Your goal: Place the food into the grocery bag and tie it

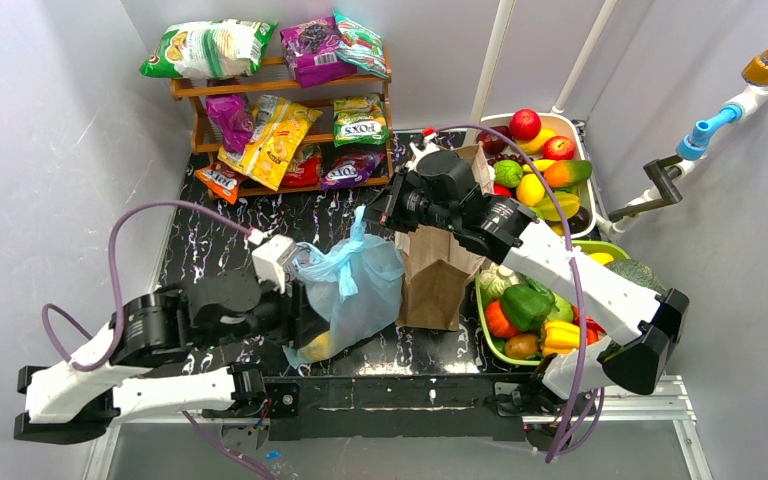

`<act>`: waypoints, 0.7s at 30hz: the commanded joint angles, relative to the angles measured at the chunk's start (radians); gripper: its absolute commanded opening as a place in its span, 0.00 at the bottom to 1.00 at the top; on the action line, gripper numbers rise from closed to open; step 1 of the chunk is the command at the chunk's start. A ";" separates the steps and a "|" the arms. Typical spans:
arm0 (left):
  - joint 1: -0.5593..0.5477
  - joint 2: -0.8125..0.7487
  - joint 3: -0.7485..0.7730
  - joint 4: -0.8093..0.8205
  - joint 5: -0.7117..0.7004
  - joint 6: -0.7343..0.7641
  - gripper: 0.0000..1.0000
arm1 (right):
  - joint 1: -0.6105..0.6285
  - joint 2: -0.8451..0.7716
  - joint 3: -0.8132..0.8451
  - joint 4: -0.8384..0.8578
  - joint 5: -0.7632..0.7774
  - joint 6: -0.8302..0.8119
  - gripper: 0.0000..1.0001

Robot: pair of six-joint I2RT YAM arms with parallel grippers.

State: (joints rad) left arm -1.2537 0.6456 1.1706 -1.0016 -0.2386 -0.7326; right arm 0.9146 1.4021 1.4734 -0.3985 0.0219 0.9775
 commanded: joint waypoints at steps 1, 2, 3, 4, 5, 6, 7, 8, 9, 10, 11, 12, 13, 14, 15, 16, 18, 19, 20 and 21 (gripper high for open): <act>-0.004 0.091 0.095 -0.047 -0.077 -0.011 0.49 | 0.010 -0.002 -0.003 0.004 0.036 0.014 0.01; -0.004 0.100 0.097 -0.027 -0.088 -0.013 0.53 | 0.010 -0.003 -0.005 0.003 0.035 0.014 0.01; -0.003 0.109 0.098 -0.002 -0.101 -0.012 0.55 | 0.012 -0.003 -0.007 0.002 0.035 0.015 0.01; -0.004 0.121 0.099 0.007 -0.117 -0.012 0.57 | 0.012 -0.004 -0.009 0.001 0.034 0.015 0.01; -0.004 0.136 0.100 0.014 -0.133 -0.013 0.58 | 0.013 -0.006 -0.010 0.001 0.033 0.014 0.01; -0.004 0.150 0.101 0.018 -0.149 -0.016 0.59 | 0.015 -0.006 -0.012 0.001 0.032 0.014 0.01; -0.004 0.168 0.102 0.022 -0.166 -0.020 0.60 | 0.016 -0.005 -0.014 0.002 0.032 0.015 0.01; -0.003 0.185 0.101 0.032 -0.169 -0.019 0.60 | 0.017 -0.006 -0.016 0.001 0.031 0.015 0.01; -0.004 0.204 0.104 0.040 -0.171 -0.013 0.61 | 0.017 -0.005 -0.017 0.001 0.029 0.014 0.01; -0.004 0.230 0.116 0.039 -0.184 -0.012 0.61 | 0.017 -0.007 -0.019 0.001 0.028 0.014 0.01; -0.004 0.250 0.131 0.030 -0.200 -0.018 0.60 | 0.018 -0.008 -0.021 0.001 0.026 0.014 0.01; -0.004 0.267 0.146 0.022 -0.220 -0.021 0.60 | 0.018 -0.008 -0.023 0.002 0.026 0.015 0.01; -0.003 0.282 0.158 0.017 -0.237 -0.024 0.60 | 0.019 -0.010 -0.025 0.003 0.028 0.013 0.01; -0.004 0.293 0.169 0.011 -0.256 -0.033 0.59 | 0.020 -0.013 -0.026 0.003 0.029 0.015 0.01; -0.003 0.306 0.178 0.002 -0.281 -0.049 0.59 | 0.020 -0.015 -0.029 0.003 0.033 0.015 0.01; -0.003 0.318 0.182 -0.009 -0.304 -0.064 0.57 | 0.020 -0.017 -0.033 0.004 0.036 0.014 0.01; -0.004 0.346 0.191 -0.029 -0.339 -0.087 0.55 | 0.021 -0.021 -0.038 0.009 0.038 0.016 0.01; -0.004 0.363 0.197 -0.041 -0.356 -0.094 0.53 | 0.022 -0.021 -0.040 0.009 0.037 0.016 0.01; -0.004 0.378 0.204 -0.051 -0.369 -0.097 0.53 | 0.021 -0.021 -0.043 0.008 0.036 0.017 0.01; -0.003 0.397 0.212 -0.067 -0.392 -0.105 0.52 | 0.021 -0.021 -0.044 0.010 0.035 0.017 0.01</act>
State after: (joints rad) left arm -1.2541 1.0042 1.3323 -0.9966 -0.5034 -0.7933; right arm 0.9298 1.4078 1.4425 -0.4156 0.0395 0.9916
